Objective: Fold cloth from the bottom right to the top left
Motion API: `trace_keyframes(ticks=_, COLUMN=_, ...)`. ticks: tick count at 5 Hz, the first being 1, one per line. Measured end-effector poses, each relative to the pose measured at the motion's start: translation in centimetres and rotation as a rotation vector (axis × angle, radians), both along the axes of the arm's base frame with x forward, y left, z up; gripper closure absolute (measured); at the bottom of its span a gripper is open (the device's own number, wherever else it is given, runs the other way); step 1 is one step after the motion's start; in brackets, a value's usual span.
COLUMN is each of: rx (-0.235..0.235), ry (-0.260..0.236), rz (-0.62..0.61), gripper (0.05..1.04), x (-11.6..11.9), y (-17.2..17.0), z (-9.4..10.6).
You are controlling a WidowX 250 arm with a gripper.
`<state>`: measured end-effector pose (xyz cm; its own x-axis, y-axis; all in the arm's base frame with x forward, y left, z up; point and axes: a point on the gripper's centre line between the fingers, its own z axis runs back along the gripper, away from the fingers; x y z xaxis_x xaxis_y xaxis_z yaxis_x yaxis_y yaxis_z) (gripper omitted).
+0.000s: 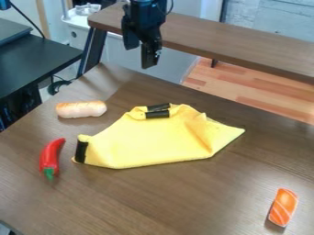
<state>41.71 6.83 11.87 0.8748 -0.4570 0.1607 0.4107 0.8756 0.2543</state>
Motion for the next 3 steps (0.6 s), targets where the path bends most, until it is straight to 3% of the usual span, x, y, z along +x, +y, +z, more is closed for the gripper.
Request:
trace_keyframes(ticks=1, rx=-0.01, ry=0.041, rz=-0.002, gripper=0.083, x=-0.1, y=-0.1, z=-1.8)
trace_keyframes(ticks=3, rx=-0.074, ry=0.068, rz=-0.12, gripper=0.083, x=-0.4, y=-1.5, z=-7.4)
